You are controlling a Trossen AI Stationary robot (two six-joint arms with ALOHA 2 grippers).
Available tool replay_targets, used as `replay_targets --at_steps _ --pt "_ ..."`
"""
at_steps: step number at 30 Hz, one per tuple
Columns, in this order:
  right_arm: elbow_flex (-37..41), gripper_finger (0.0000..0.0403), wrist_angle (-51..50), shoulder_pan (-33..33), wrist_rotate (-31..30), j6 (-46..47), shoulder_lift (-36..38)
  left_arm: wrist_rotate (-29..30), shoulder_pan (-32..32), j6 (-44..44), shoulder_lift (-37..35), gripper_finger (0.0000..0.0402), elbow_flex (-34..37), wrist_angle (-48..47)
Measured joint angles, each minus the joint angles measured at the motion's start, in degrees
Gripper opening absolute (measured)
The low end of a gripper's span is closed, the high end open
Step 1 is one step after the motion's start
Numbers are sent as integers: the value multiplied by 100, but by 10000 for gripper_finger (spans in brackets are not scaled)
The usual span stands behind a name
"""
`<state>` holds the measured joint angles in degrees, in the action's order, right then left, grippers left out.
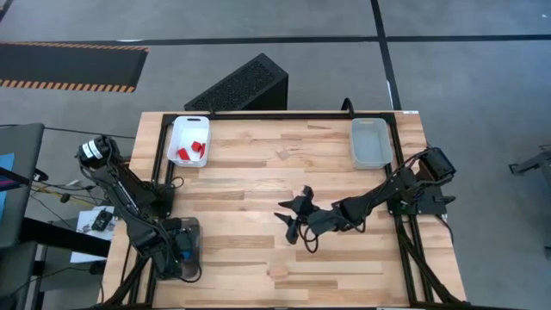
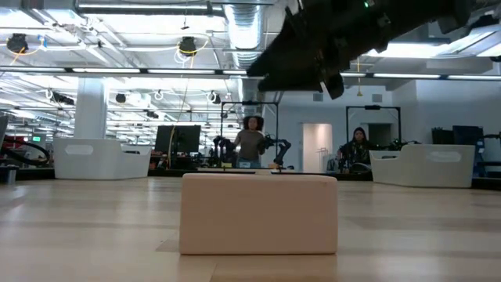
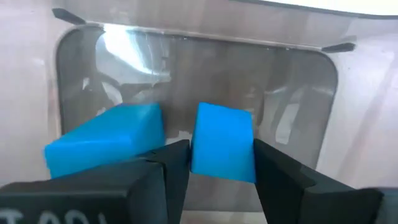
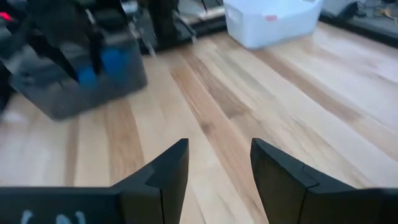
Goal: Sort & place blocks by color
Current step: Put the blue block into the black bin, then put the top brown block into the gray bin
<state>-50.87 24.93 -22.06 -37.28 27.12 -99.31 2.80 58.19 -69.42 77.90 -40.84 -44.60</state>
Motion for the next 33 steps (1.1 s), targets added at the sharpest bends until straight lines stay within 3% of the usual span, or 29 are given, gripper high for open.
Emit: replay_targets --at_steps 10,14,17,20,23,25,27,33 --pt "0 217 -1141 11 -13 290 0 -630 -69 -312 3 247 -1 -450" --pt "0 226 -1834 110 -21 305 0 -459 -92 -429 -2 268 -242 -1184" --pt "0 230 -2544 231 -42 306 0 167 -88 -357 -2 269 -635 -1767" --pt "0 234 -3114 399 -39 299 0 1349 -90 -280 -2 268 -1055 -2243" --pt "0 239 -3670 609 20 180 0 2966 -144 151 -8 263 -1226 -1940" --pt "0 242 -3883 779 300 75 0 3580 -343 723 -4 258 -1205 -1366" --pt "0 244 -3891 949 630 -145 0 3782 -668 1350 -4 251 -1105 -811" --pt "0 245 -3104 1619 842 -686 0 4255 -1936 3360 -2 239 -702 569"
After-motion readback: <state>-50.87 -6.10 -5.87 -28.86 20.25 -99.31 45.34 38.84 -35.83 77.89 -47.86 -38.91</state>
